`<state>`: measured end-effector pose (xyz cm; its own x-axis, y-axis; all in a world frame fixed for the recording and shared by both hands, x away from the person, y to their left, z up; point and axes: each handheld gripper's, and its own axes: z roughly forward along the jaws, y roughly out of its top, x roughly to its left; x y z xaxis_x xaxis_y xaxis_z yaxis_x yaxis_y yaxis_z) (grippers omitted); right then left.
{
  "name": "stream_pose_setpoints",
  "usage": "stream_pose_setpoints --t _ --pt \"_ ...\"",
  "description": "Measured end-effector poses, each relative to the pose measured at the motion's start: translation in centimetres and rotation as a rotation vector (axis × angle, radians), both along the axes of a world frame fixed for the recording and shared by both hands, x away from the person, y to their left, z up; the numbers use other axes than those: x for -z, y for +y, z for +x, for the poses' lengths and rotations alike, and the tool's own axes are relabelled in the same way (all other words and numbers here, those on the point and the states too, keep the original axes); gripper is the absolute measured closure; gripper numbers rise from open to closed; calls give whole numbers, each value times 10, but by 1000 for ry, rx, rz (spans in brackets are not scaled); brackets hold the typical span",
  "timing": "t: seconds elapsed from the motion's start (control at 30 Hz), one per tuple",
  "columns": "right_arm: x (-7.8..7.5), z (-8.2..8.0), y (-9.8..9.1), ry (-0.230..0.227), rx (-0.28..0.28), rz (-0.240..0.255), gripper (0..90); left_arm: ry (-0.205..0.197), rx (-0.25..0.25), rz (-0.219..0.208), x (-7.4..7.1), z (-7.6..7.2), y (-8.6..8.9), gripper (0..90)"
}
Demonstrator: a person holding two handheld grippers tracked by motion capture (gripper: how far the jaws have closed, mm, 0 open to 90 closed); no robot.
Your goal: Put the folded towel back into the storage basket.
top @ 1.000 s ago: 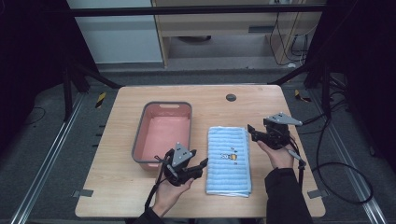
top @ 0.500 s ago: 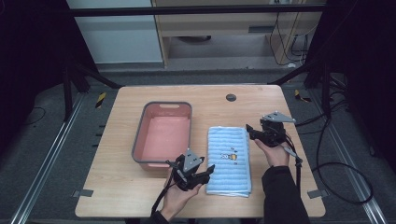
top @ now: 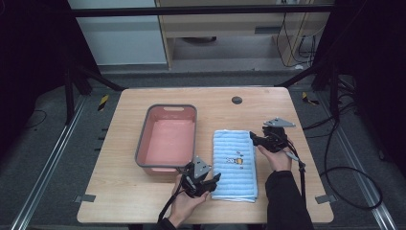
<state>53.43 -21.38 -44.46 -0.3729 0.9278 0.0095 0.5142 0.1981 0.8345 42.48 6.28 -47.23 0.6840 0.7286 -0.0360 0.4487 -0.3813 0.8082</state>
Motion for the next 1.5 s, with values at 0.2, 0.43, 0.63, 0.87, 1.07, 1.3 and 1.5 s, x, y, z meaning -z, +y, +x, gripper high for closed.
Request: stream_pose_setpoints --t 0.2,0.43,0.63,0.87,1.07,1.3,1.5 --pt "14 5 3 33 -7 -23 428 23 -4 12 11 3 -2 531" --pt "23 9 8 63 -14 -45 457 47 -5 19 18 5 -2 545" --pt "34 12 9 96 -12 -48 470 64 -7 36 24 6 -4 557" --pt "45 15 5 143 -3 -30 492 69 -6 39 28 6 -5 567" --pt "52 18 5 164 -10 -34 520 75 -8 37 30 6 -6 583" --pt "54 18 7 175 -16 -37 547 76 -15 41 30 5 -8 615" --pt "55 17 7 184 -22 -15 628 91 -20 31 31 5 -8 653"
